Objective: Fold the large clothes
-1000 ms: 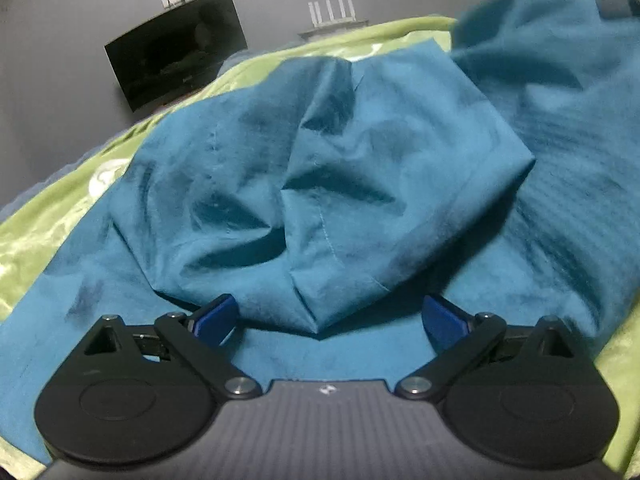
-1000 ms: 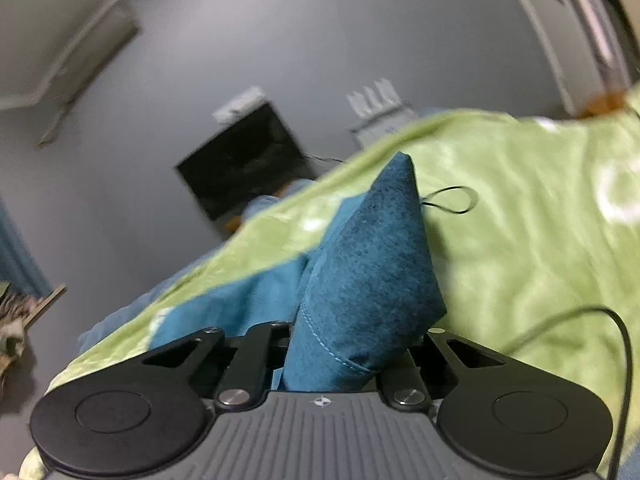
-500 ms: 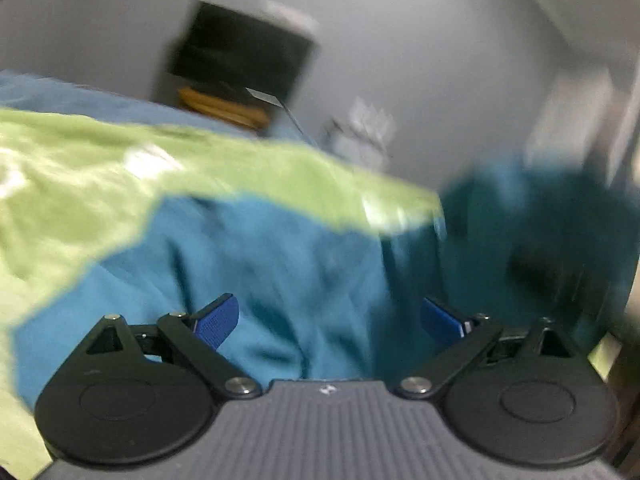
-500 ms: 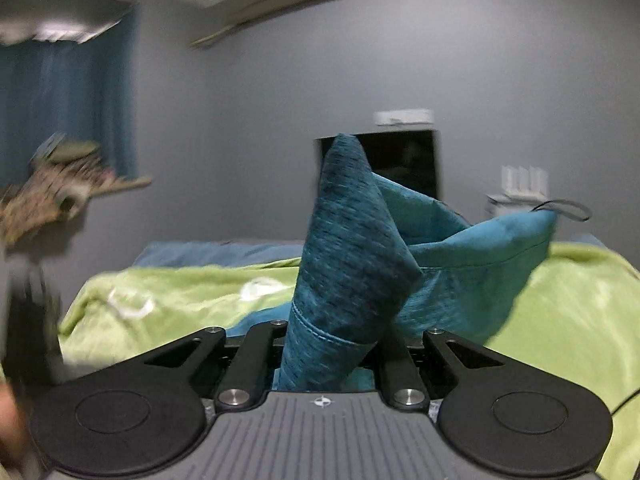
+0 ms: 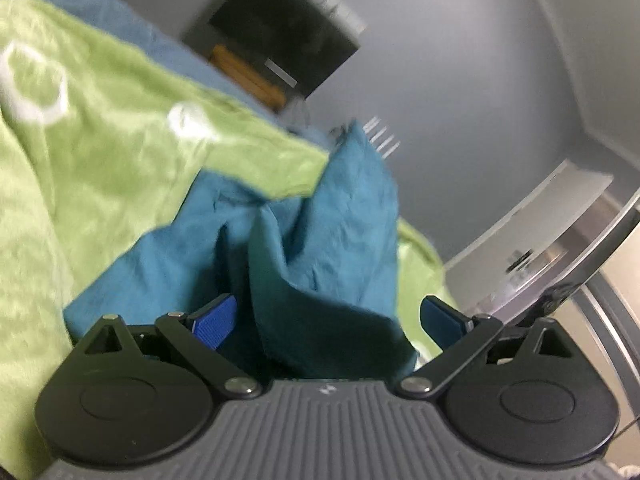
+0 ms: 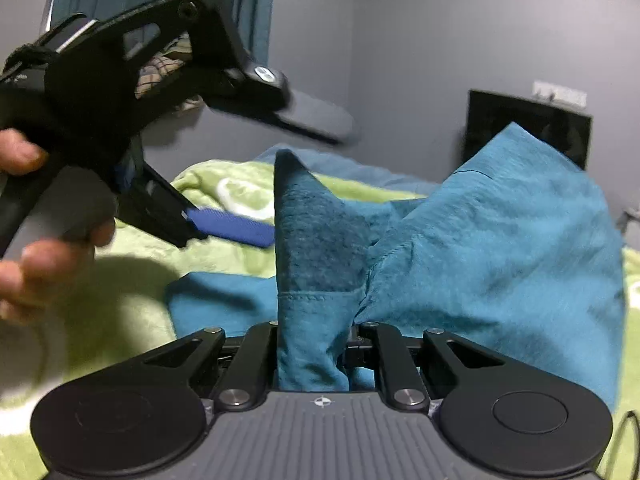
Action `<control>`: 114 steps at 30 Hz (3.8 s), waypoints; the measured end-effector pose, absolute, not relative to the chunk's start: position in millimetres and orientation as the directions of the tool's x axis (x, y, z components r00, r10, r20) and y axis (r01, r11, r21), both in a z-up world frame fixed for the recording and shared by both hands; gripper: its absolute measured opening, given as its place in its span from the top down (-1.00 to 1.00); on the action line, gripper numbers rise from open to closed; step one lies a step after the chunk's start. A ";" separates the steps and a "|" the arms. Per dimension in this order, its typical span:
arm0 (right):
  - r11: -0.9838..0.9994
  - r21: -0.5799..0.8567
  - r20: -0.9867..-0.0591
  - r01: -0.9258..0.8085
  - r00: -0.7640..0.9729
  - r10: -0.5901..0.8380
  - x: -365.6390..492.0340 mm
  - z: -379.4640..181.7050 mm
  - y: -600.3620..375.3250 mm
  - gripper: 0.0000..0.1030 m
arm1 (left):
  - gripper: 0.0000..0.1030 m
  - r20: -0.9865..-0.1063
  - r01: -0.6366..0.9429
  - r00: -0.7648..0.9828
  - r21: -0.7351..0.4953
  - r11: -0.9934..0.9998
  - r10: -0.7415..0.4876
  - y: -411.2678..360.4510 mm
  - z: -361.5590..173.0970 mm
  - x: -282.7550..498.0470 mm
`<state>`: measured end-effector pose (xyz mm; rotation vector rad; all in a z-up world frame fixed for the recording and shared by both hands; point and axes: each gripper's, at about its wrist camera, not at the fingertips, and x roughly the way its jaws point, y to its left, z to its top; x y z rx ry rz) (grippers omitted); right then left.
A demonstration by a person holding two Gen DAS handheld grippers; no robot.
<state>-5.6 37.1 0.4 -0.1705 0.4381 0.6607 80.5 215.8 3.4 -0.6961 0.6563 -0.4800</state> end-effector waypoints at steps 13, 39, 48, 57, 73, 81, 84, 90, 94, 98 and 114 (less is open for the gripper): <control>0.754 0.118 -0.369 -0.646 0.676 0.637 -56.0 17.4 -40.9 -0.09 | 0.86 -0.623 0.080 0.693 -0.433 0.898 -0.363 208.5 -21.4 100.0; 0.908 0.393 -0.497 -0.147 0.797 0.344 29.5 -37.0 -164.8 0.35 | 0.94 -0.631 0.289 0.610 -0.387 0.876 -0.480 187.0 -2.7 76.7; 0.969 0.121 -0.419 -0.215 0.874 0.246 47.6 -9.0 -94.6 0.66 | 0.95 -0.634 0.182 0.638 -0.426 0.886 -0.436 236.3 1.4 57.8; 0.958 0.135 -0.343 -0.252 0.895 0.284 88.6 -3.9 -87.8 0.16 | 0.95 -0.590 0.190 0.647 -0.488 0.852 -0.483 249.4 0.5 53.9; 0.953 -0.034 -0.569 -0.301 0.790 0.229 249.6 -9.8 -35.1 0.19 | 0.95 -0.548 0.185 0.656 -0.551 0.814 -0.519 260.2 -7.1 53.7; 0.903 -0.103 -0.475 -0.416 0.819 0.323 233.2 16.3 15.0 0.20 | 0.95 -0.553 0.173 0.652 -0.558 0.812 -0.519 259.3 -10.1 53.4; 0.864 -0.138 -0.581 -0.484 0.747 0.325 240.8 7.3 36.8 0.14 | 0.95 -0.552 0.170 0.652 -0.561 0.810 -0.520 259.2 -12.2 53.4; 0.954 0.065 -0.434 -0.294 0.852 0.292 231.2 23.8 -31.7 -0.72 | 0.95 -0.544 0.163 0.650 -0.582 0.797 -0.530 261.6 -16.0 53.2; 0.957 0.245 -0.497 -0.155 0.827 0.262 222.5 6.2 -108.2 -0.87 | 0.95 -0.542 0.161 0.650 -0.587 0.793 -0.533 262.2 -17.1 53.9; 0.876 0.475 -0.557 -0.083 0.742 0.373 213.8 -34.6 -162.6 -0.90 | 0.95 -0.547 0.157 0.649 -0.583 0.797 -0.528 261.7 -16.3 54.0; 0.538 0.843 -0.418 0.020 0.654 0.630 226.2 -75.6 -166.3 -0.43 | 0.95 -0.601 0.173 0.598 -0.549 0.818 -0.530 237.8 -16.9 82.4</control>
